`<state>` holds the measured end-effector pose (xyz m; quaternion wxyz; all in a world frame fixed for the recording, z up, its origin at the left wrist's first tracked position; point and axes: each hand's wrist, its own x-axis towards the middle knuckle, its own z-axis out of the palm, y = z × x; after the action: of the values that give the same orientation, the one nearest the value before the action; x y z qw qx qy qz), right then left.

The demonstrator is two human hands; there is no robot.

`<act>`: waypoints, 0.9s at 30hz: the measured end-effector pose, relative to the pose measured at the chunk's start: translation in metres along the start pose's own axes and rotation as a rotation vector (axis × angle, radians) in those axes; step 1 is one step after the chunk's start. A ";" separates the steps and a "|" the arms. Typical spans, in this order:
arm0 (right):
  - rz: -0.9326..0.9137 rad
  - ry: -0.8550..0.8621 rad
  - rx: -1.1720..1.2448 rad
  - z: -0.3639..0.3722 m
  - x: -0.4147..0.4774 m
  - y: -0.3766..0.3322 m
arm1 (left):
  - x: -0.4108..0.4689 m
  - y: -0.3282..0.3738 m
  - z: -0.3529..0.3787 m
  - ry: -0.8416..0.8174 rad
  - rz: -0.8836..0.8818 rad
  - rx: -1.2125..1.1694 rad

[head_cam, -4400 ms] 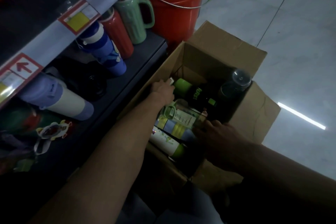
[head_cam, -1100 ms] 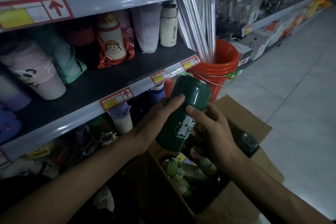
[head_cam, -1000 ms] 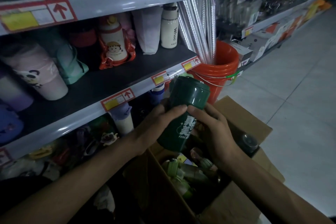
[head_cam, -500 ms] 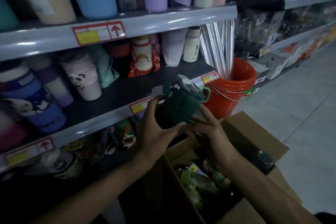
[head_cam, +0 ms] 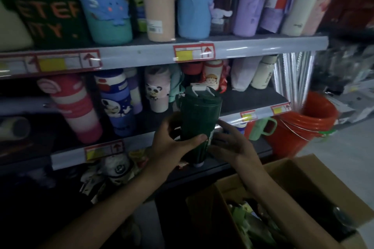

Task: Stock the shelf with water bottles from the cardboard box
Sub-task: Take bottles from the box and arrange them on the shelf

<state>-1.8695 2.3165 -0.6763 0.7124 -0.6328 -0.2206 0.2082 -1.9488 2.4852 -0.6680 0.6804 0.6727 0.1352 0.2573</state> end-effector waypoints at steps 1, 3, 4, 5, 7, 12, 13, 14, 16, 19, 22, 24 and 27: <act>-0.015 -0.028 -0.054 0.009 0.004 0.000 | 0.002 0.000 -0.008 -0.019 -0.018 -0.010; -0.038 -0.070 -0.156 0.026 0.012 -0.001 | 0.006 -0.001 -0.024 -0.052 -0.045 -0.044; -0.041 -0.079 -0.178 0.033 0.015 -0.003 | 0.007 0.000 -0.030 -0.058 -0.051 -0.063; -0.046 -0.082 -0.194 0.039 0.019 -0.004 | 0.008 0.001 -0.037 -0.061 -0.054 -0.077; -0.052 -0.080 -0.233 0.051 0.026 -0.006 | 0.012 0.001 -0.047 -0.075 -0.056 -0.081; -0.099 -0.096 -0.356 0.072 0.047 -0.003 | 0.019 0.000 -0.070 -0.114 -0.044 0.000; -0.114 -0.096 -0.365 0.076 0.051 -0.001 | 0.018 0.002 -0.073 -0.126 -0.035 0.022; -0.130 -0.088 -0.359 0.080 0.053 0.001 | 0.018 0.003 -0.076 -0.135 -0.024 0.049; -0.175 -0.052 -0.355 0.086 0.058 0.008 | 0.019 0.003 -0.083 -0.111 0.007 0.110; -0.236 0.030 -0.375 0.096 0.070 0.016 | 0.023 -0.001 -0.094 -0.027 0.024 0.153; -0.270 0.055 -0.378 0.105 0.084 0.017 | 0.027 -0.002 -0.102 -0.007 -0.004 0.144; -0.293 0.072 -0.383 0.109 0.093 0.017 | 0.028 -0.001 -0.102 -0.001 -0.021 0.128; -0.287 0.096 -0.385 0.116 0.106 0.018 | 0.032 -0.003 -0.102 0.017 -0.022 0.126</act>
<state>-1.8503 2.4736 -0.6767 0.6106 -0.7282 -0.3099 0.0289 -1.9755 2.5890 -0.6718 0.6382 0.7106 0.1643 0.2463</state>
